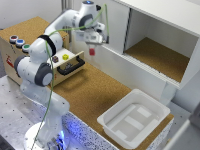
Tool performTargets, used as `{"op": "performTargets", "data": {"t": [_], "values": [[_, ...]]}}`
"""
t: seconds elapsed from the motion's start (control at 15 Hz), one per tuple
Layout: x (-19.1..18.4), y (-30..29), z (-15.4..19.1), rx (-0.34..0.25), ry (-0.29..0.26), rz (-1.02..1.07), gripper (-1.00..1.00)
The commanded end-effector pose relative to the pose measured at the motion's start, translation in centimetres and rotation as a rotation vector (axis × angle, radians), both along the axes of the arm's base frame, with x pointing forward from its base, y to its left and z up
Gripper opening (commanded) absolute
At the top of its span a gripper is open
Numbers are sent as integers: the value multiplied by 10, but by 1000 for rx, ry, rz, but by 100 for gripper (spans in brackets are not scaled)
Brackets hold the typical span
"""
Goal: Put the pink block inside the right cabinet
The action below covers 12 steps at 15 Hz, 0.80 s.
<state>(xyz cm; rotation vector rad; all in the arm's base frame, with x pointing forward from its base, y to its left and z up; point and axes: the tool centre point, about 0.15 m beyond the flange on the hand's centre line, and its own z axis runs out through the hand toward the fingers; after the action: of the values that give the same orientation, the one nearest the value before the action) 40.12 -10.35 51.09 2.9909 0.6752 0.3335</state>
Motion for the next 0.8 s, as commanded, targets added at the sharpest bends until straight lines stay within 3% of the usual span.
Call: {"op": "performTargets", "data": {"t": [0.0,0.07,0.13,0.4,0.6,0.73], "values": [[30,-106,0,41,-45,-139,-100],[40,-124,4,42,-39,-168,-100],[49,-135,13,-14,-39,-190,-100],[81,-182,42,-39,-83,-249,-100],[99,-205,44,-24,-116,-275,-100],[114,-215,39,20,-133,-265,-100]]}}
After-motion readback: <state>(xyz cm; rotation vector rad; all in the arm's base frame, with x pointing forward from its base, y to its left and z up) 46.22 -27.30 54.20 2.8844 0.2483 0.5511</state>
